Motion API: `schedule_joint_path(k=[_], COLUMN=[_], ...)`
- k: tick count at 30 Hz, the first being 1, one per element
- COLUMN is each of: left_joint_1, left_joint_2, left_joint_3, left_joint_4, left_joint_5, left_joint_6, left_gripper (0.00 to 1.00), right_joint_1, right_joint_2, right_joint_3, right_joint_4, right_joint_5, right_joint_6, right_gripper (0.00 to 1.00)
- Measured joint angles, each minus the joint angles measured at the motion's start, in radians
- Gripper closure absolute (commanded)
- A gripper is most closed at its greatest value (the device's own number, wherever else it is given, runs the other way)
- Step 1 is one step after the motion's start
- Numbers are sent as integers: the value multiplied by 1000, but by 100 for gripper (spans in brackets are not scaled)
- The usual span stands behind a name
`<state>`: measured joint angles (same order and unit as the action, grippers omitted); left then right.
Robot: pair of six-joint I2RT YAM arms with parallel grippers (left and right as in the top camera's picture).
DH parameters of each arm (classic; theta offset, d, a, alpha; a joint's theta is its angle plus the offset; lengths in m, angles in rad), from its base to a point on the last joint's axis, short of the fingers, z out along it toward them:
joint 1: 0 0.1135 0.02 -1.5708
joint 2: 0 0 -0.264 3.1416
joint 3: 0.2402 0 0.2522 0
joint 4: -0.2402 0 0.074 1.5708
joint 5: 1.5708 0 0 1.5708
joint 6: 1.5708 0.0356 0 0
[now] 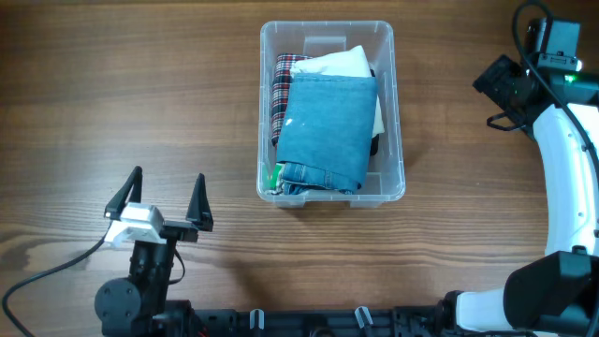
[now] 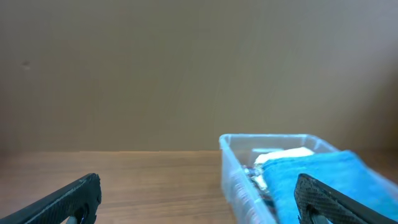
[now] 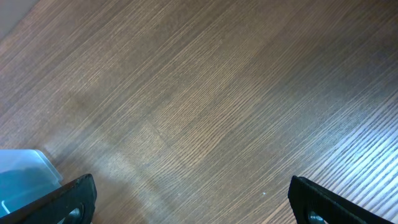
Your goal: Pack container
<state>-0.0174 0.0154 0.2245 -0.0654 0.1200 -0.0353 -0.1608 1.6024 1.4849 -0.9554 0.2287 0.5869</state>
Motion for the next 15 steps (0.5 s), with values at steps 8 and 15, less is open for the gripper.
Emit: schedule_joint_path(k=[8, 15], left_joint_1=[0, 0], left_joint_2=[-2, -2], left_joint_3=[-122, -193], left_joint_4=[195, 214], left_joint_5=[-20, -70], left_joint_6=[60, 61], left_gripper=[0, 0], right_joint_1=[0, 0], right_joint_2=[0, 0], right_joint_3=[0, 0], right_joint_4=[0, 0], right_joint_5=[0, 0], right_joint_6=[0, 0], right_gripper=[0, 0])
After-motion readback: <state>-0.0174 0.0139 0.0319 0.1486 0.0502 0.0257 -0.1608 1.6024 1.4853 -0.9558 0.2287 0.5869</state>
